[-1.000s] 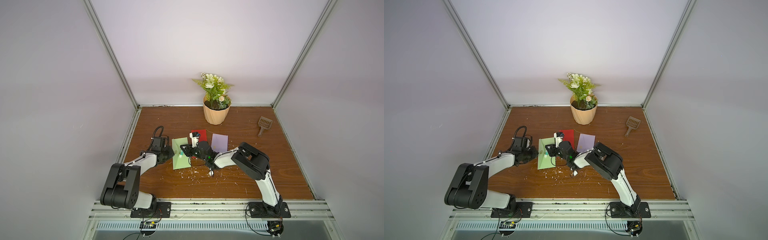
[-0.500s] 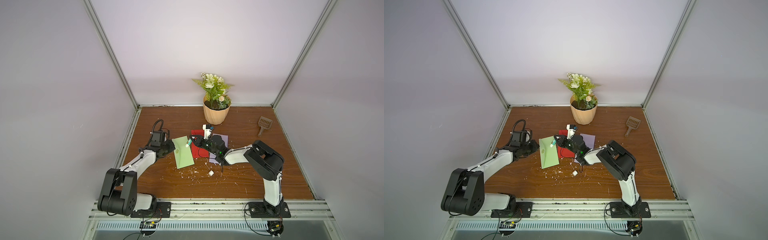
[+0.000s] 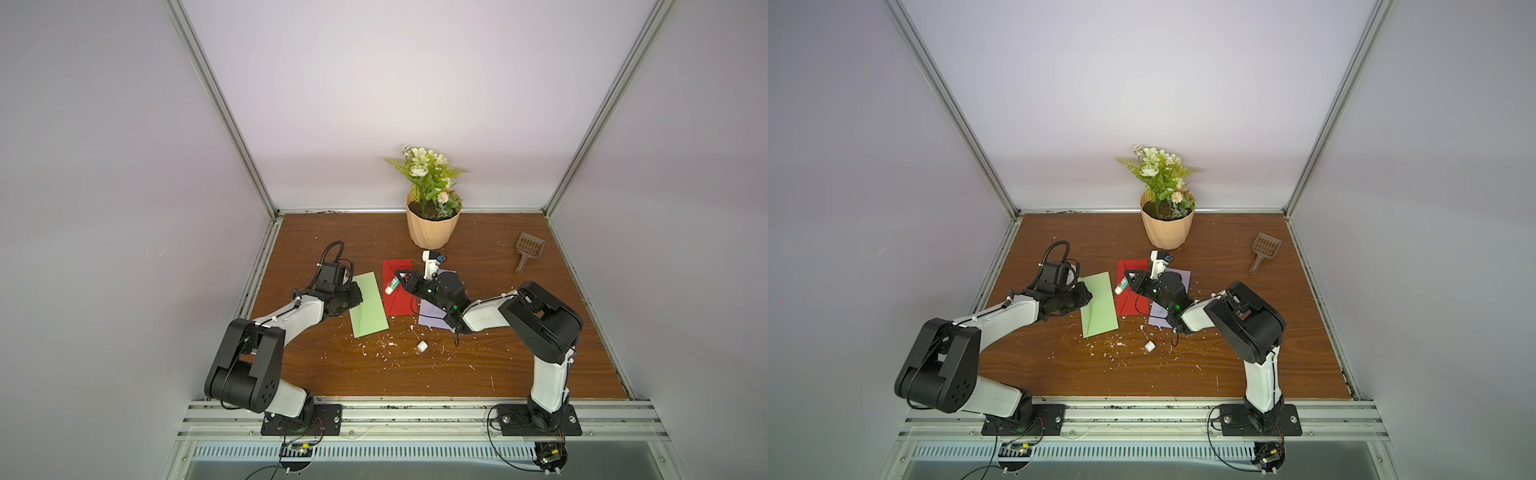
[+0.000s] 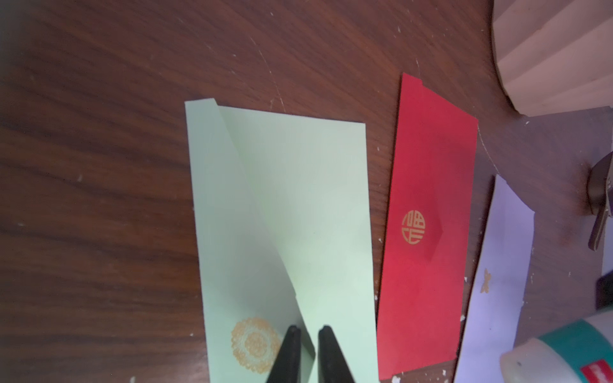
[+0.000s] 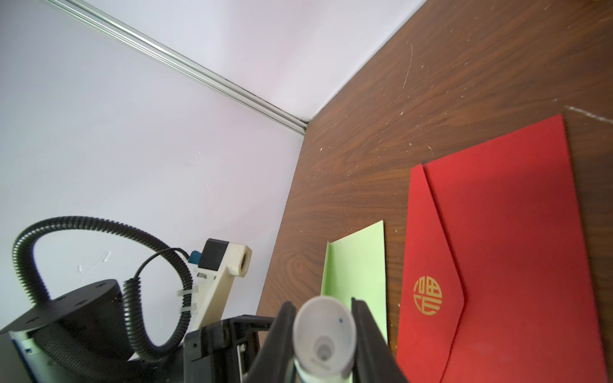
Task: Seal the envelope with a glue stick
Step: Apply the envelope at the center of the board, then seal the envelope at the center of the board.
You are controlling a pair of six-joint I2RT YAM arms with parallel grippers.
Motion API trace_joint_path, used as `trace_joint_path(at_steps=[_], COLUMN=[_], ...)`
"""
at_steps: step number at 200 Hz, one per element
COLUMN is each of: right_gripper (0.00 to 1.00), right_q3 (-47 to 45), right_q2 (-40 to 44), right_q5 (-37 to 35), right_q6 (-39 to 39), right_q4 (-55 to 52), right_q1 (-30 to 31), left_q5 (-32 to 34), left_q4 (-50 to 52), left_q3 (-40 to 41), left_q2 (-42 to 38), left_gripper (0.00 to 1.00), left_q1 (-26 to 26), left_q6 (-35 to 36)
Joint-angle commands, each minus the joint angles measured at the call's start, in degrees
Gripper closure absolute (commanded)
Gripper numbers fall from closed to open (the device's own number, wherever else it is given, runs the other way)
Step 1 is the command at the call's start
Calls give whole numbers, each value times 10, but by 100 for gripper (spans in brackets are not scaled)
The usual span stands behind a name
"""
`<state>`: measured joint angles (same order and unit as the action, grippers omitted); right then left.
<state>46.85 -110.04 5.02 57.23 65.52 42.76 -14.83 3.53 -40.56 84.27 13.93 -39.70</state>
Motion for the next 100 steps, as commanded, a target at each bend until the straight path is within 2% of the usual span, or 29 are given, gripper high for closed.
trace_joint_path(at_steps=[1, 74, 100], right_gripper=[100, 100, 100], right_q3=[-2, -16, -18], right_q2=[19, 27, 30], right_q5=[13, 12, 11], right_q6=[11, 5, 3], right_q4=[44, 45, 44], right_q1=[-3, -10, -10], left_q5=[5, -10, -6], left_q4=[-13, -70, -74], left_q3=[-1, 29, 34], left_q2=[6, 51, 64], left_gripper=[86, 86, 93], left_q1=[5, 15, 17], left_q6=[-9, -28, -28])
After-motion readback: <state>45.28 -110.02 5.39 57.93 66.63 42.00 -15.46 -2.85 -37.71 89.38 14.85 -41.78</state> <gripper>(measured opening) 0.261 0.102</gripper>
